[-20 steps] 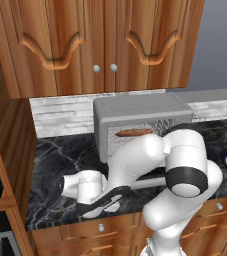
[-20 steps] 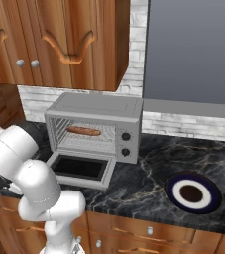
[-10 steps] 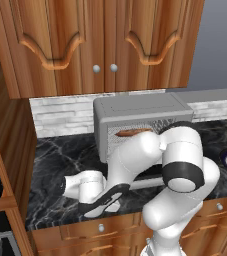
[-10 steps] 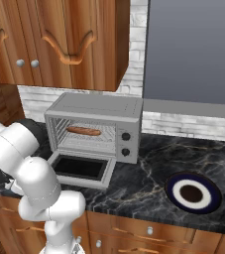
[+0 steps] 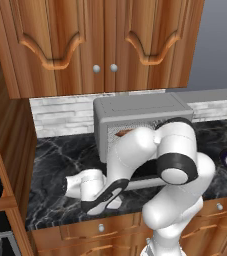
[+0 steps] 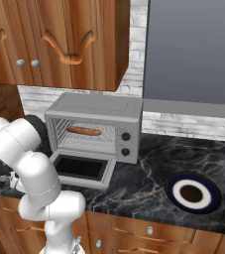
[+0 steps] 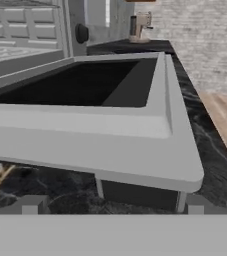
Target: Pull the toaster oven rack outwards. Pick up the baguette from the plate and place it on the toaster oven rack. Close the toaster oven door fully and set the temperature to the lowest setting.
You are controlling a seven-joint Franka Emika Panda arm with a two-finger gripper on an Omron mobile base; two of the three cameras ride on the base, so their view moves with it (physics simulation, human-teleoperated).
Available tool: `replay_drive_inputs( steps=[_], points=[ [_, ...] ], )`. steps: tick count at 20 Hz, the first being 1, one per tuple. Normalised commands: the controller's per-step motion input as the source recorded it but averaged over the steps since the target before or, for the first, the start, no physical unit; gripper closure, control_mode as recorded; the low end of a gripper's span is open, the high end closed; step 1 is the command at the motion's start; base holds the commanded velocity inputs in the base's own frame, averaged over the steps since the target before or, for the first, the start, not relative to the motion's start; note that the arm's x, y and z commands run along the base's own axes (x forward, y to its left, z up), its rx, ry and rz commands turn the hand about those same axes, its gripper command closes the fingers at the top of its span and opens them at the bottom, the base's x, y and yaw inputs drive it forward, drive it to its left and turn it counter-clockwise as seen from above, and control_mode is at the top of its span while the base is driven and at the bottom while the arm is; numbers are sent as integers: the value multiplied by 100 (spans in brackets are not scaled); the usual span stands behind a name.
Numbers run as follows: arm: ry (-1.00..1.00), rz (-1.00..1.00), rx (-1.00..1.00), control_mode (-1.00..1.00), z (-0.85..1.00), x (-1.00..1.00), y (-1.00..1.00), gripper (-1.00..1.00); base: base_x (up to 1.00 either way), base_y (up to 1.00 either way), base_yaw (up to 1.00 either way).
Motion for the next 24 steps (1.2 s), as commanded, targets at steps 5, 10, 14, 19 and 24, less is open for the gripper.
replay_drive_inputs(
  steps=[5, 10, 14, 19, 24],
  points=[
    [3, 13, -3, -100, 0, 5, -47, -100, 0, 0, 0],
    [4, 18, 0, -100, 15, 5, -63, -100, 0, 0, 0],
    [6, 16, -1, -100, 56, 20, -73, -100, 0, 0, 0],
    [12, 14, -3, -100, 61, 38, -80, -100, 0, 0, 0],
    [17, 15, -4, -100, 80, 55, -82, -100, 0, 0, 0]
  ],
)
